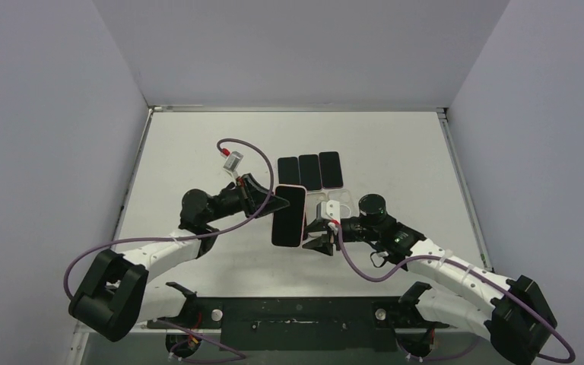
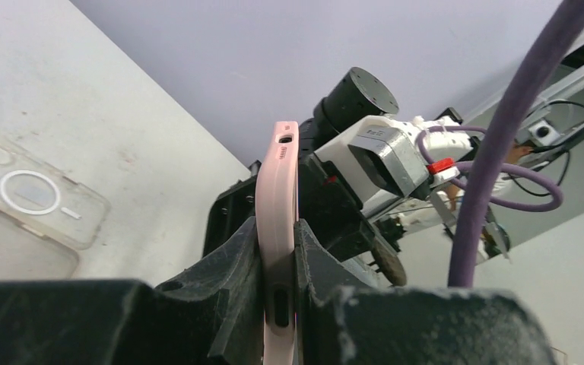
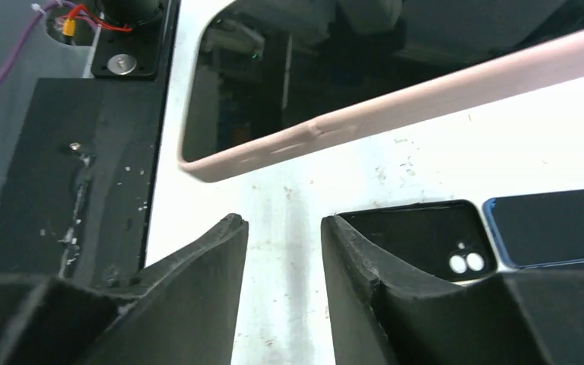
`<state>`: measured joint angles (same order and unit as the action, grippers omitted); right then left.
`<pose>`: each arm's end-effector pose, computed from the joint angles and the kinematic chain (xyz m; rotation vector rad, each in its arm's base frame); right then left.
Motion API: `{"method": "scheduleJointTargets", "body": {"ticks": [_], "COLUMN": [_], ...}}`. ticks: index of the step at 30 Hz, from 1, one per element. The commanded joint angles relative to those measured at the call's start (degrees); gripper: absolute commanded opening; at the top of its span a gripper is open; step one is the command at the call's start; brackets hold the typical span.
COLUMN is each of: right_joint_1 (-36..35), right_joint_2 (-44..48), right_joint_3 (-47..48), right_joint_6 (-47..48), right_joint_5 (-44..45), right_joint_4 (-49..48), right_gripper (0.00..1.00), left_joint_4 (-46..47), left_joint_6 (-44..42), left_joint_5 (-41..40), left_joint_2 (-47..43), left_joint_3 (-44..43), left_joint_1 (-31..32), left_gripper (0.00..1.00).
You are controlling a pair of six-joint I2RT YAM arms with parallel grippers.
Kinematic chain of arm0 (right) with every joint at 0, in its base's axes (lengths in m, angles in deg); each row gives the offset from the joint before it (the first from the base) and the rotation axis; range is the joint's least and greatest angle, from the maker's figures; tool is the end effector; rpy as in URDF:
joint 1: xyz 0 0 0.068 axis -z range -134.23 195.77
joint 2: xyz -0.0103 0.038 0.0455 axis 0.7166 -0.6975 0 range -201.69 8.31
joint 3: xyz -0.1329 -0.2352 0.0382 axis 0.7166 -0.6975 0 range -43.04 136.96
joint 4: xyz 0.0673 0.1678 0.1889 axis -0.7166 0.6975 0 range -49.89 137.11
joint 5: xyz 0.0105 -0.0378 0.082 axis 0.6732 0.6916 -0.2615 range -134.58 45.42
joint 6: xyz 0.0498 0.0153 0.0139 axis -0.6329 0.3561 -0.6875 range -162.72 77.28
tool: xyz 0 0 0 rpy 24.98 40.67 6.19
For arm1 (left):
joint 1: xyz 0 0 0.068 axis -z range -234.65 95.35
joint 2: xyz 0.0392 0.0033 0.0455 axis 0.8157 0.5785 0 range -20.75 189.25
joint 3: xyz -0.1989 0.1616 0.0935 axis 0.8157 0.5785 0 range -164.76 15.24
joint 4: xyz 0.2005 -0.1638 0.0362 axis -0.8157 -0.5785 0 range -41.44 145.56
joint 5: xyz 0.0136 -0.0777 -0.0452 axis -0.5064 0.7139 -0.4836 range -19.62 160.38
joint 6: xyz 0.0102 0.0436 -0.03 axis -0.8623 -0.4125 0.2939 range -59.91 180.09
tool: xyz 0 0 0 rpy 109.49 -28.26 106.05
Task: Take the phone out of the phone case
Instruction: Remove the phone case from the phone.
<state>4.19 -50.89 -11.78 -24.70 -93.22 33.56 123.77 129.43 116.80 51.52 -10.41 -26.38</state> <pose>0.1470 0.1662 0.2430 -1.4338 1.3398 1.0909 0.2019 -0.1378 0.2644 0.3236 1.5616 -1.8742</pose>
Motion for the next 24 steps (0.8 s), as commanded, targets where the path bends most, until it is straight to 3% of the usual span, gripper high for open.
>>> {"method": "scheduleJointTargets", "body": {"ticks": [1,6,11,17,24], "right_joint_1": [0.4,0.4,0.4,0.4,0.4], "right_joint_2": [3.5,3.9,2.3,-1.2,-2.4], "right_joint_3": [-3.5,-5.7,-7.1,-6.5,-7.2], "right_joint_6": [-10.2,-17.7,-26.6,-29.4,-28.3], "right_joint_5": [-1.6,-4.7,-6.6,-5.7,-7.4], "right_joint_4": [-8.4,-17.1,-27.2,-30.3,-31.7], "right_gripper": [0.48,0.58,0.59,0.58,0.39], "left_joint_4": [-7.8,-9.3,-9.1,-6.7,-5.0], "left_joint_6": [-10.8,-13.3,-14.3,-13.9,-12.8], "left_joint_5": [-4.2,-4.7,-5.2,-5.4,-5.4], "left_joint_2": [-5.2,-6.6,-7.1,-6.3,-5.6], "left_joint_3": [-2.9,-3.4,-3.0,-3.2,-2.7], "left_joint_1": [-0.3,-0.2,0.2,1.7,1.9], "left_gripper": [0.00,0.00,0.00,0.00,0.00]}}
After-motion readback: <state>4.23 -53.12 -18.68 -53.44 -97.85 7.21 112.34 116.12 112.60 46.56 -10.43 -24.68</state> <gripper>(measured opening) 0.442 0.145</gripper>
